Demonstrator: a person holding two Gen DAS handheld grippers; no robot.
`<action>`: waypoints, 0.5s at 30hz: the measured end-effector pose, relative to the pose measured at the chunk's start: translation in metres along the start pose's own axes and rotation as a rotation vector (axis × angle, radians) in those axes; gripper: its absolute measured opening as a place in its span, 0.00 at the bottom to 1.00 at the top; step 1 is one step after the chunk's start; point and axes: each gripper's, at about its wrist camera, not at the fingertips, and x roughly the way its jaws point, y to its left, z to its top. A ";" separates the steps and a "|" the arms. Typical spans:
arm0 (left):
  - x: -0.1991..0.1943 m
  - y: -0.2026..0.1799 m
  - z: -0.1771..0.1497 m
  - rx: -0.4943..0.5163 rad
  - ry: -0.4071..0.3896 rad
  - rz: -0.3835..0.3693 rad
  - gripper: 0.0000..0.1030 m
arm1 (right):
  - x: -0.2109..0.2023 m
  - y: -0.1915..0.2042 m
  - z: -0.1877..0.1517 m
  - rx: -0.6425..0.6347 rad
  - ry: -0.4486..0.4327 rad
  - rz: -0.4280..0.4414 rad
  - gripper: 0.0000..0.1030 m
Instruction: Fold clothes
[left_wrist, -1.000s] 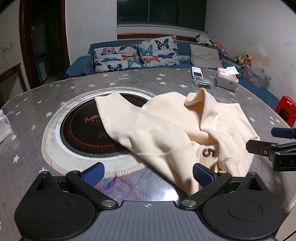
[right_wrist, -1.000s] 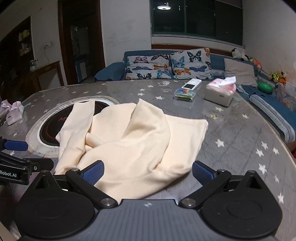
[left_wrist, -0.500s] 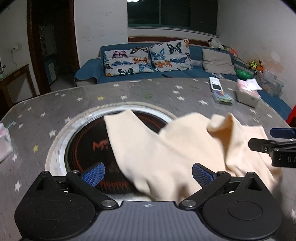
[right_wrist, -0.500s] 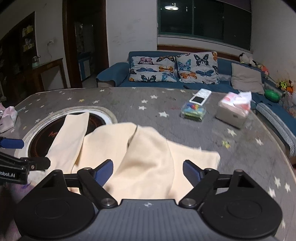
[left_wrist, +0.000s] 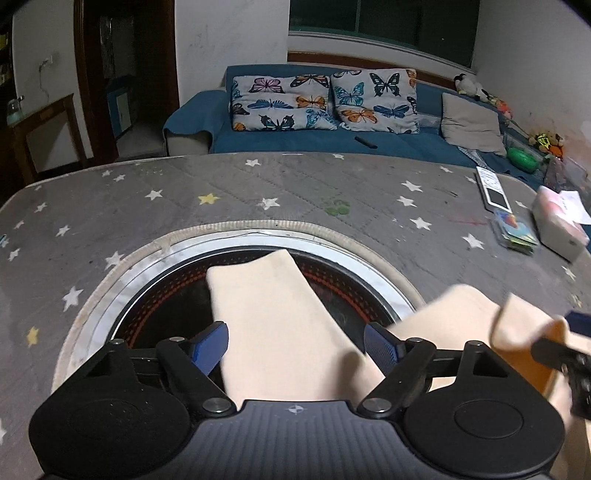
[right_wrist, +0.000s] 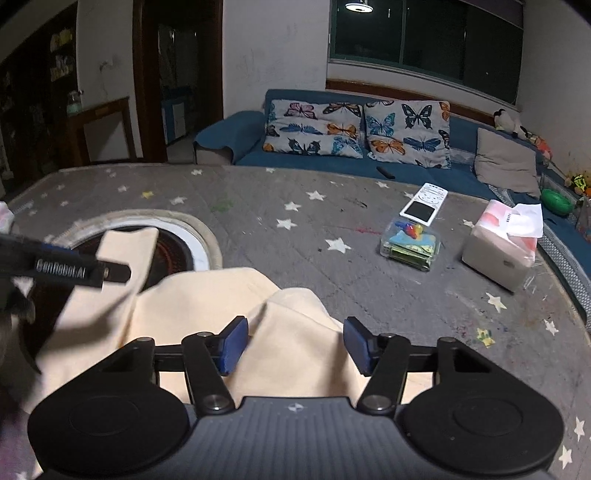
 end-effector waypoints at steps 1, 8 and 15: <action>0.005 0.000 0.001 0.002 0.005 0.004 0.80 | 0.004 0.000 0.000 -0.004 0.005 -0.002 0.47; 0.029 0.002 0.004 0.007 0.034 0.030 0.68 | -0.002 -0.012 -0.005 0.009 -0.007 -0.014 0.27; 0.031 0.001 0.008 0.032 0.005 0.034 0.21 | -0.012 -0.026 -0.011 0.033 -0.028 -0.025 0.14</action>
